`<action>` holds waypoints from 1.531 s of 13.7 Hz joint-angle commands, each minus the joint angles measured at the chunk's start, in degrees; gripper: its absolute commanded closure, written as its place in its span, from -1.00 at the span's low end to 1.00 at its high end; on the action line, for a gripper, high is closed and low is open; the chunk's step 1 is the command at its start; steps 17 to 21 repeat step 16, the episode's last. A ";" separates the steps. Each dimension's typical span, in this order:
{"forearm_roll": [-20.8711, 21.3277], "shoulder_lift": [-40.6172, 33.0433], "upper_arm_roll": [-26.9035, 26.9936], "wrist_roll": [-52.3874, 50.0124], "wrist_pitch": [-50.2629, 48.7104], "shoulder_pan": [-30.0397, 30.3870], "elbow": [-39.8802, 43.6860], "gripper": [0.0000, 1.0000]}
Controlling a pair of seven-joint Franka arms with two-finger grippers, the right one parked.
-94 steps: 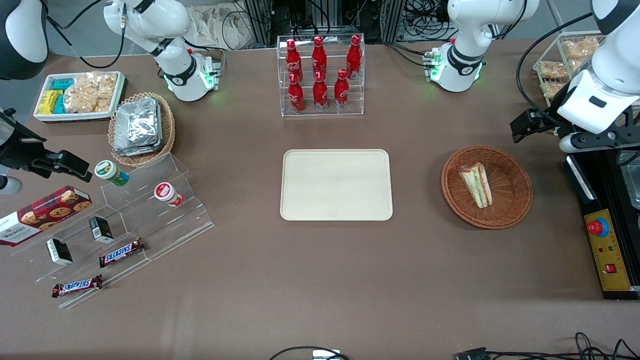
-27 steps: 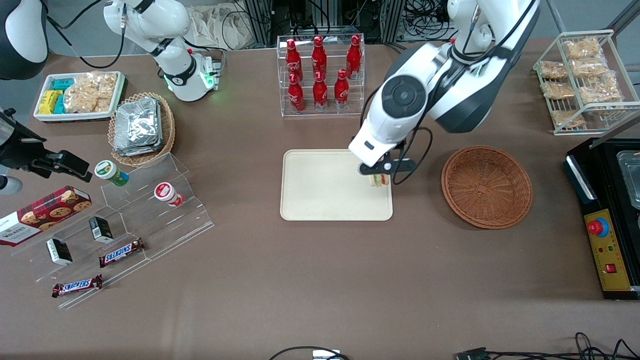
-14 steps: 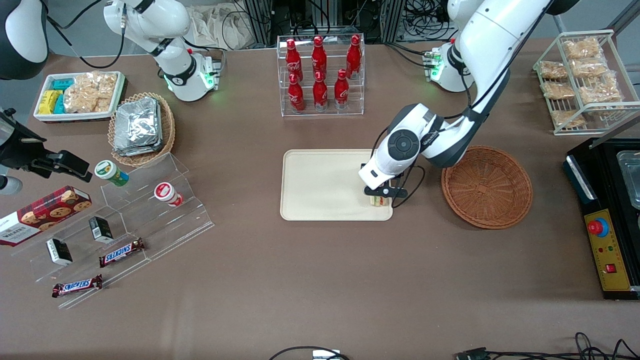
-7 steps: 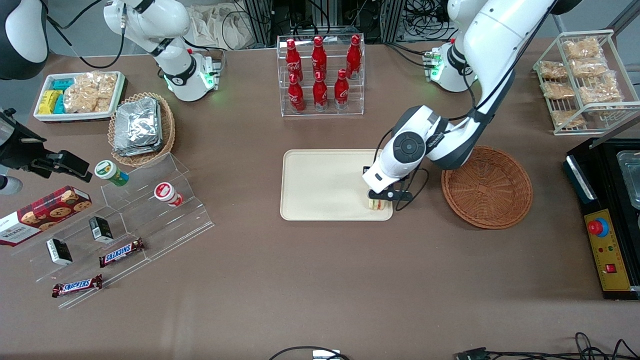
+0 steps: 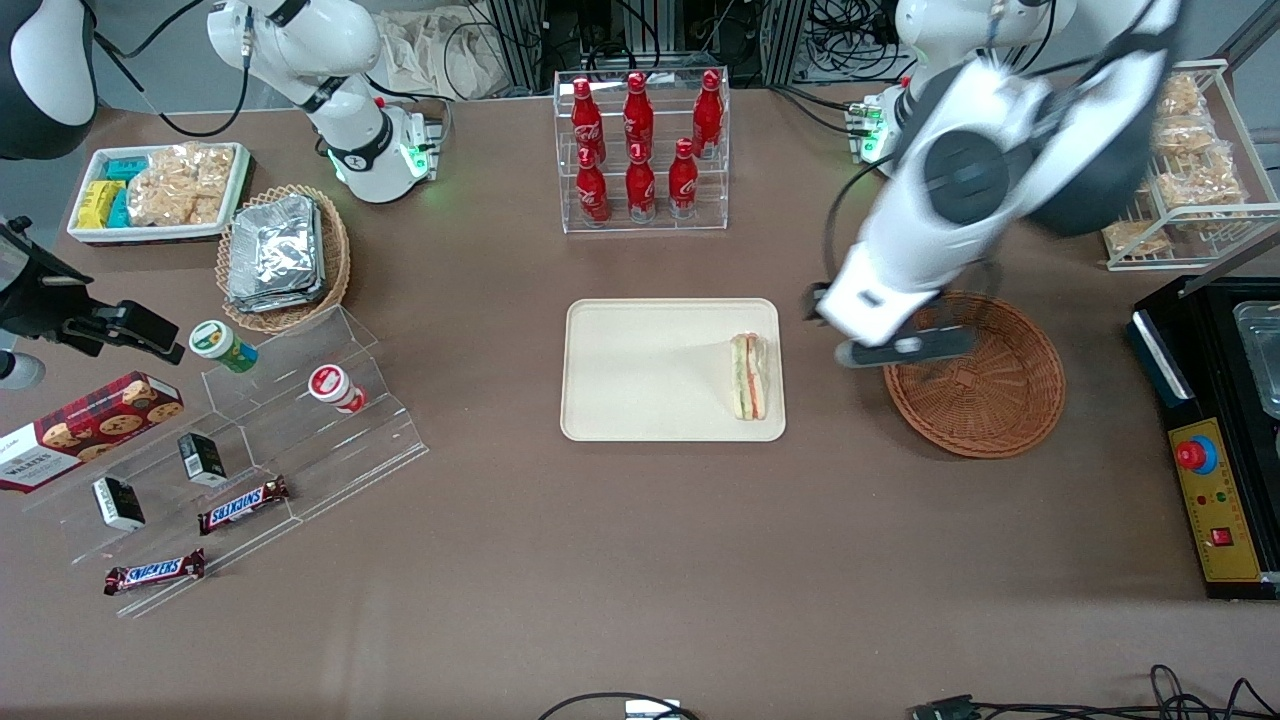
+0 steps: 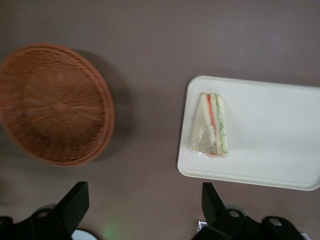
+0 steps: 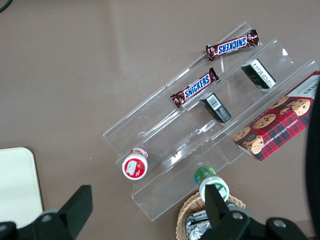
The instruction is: Place sandwich from basket to tray
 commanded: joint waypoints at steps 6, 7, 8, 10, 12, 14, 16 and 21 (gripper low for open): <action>-3.28 -12.42 -0.38 19.69 1.38 19.31 -7.24 -1.00; -3.55 -14.53 0.49 22.85 4.09 20.20 -10.75 -1.00; -3.73 -16.37 4.68 25.49 7.43 19.17 -14.53 -1.00; -5.13 -16.66 14.07 26.74 9.22 11.73 -15.72 -1.00; -5.14 -15.08 18.07 26.66 7.38 7.83 -12.64 -1.00; -5.05 -14.29 17.90 26.22 7.02 7.64 -10.71 -1.00; -4.52 -13.58 17.99 25.87 4.93 5.89 -8.86 -1.00; -4.52 -13.58 17.99 25.87 4.93 5.89 -8.86 -1.00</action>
